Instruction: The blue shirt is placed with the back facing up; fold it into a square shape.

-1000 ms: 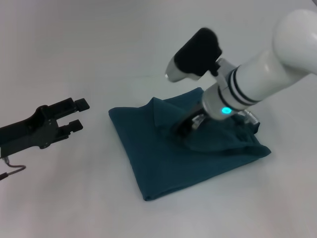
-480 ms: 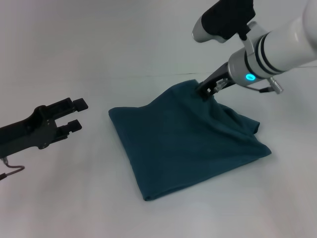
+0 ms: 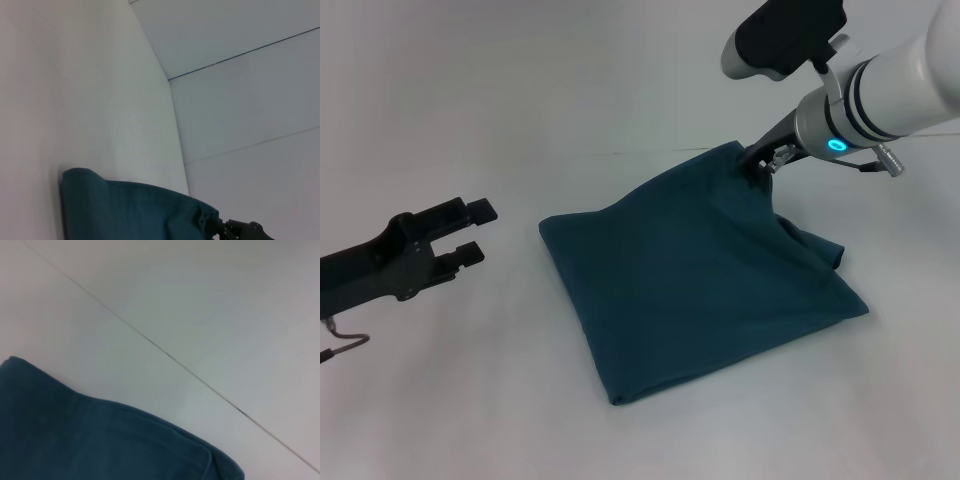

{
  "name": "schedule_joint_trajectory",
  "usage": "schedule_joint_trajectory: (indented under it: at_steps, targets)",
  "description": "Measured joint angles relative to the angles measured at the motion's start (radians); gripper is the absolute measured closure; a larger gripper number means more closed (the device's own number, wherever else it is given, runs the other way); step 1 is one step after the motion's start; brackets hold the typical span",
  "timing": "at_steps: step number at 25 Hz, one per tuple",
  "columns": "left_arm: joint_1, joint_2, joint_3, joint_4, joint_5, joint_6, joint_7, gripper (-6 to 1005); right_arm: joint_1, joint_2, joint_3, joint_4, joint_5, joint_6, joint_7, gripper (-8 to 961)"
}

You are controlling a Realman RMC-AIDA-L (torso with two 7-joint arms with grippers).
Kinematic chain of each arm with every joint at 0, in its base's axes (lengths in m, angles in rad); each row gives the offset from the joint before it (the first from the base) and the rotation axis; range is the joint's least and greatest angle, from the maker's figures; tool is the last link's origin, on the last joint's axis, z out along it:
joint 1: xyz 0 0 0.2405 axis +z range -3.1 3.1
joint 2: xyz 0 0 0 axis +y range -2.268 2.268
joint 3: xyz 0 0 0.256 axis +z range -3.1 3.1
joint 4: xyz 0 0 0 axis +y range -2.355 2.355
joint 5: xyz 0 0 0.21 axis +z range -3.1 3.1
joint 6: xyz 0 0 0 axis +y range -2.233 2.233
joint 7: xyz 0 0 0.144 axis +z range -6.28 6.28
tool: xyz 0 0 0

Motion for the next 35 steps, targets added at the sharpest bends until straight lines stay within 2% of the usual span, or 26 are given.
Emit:
schedule_joint_trajectory:
  at_steps: [19, 22, 27, 32, 35]
  targets:
    - [0.005, -0.003, 0.000, -0.003, -0.001, -0.003, 0.000, 214, 0.036, 0.001, -0.019, 0.090, -0.090, 0.086, 0.027, 799]
    - [0.005, -0.004, 0.000, -0.003, -0.003, -0.001, 0.001, 214, 0.049, -0.007, -0.042, 0.135, -0.108, 0.114, 0.054, 789]
    - [0.004, -0.005, 0.000, -0.003, -0.004, 0.003, 0.000, 214, 0.050, -0.041, -0.019, 0.149, -0.108, 0.137, 0.107, 571]
    - [0.002, -0.003, 0.000, -0.003, -0.005, 0.007, 0.000, 215, 0.050, -0.052, 0.089, 0.133, -0.097, 0.069, 0.105, 502]
    - [0.002, 0.000, 0.000, 0.001, -0.005, 0.021, -0.003, 215, 0.049, -0.061, 0.199, 0.133, -0.004, -0.024, 0.060, 460]
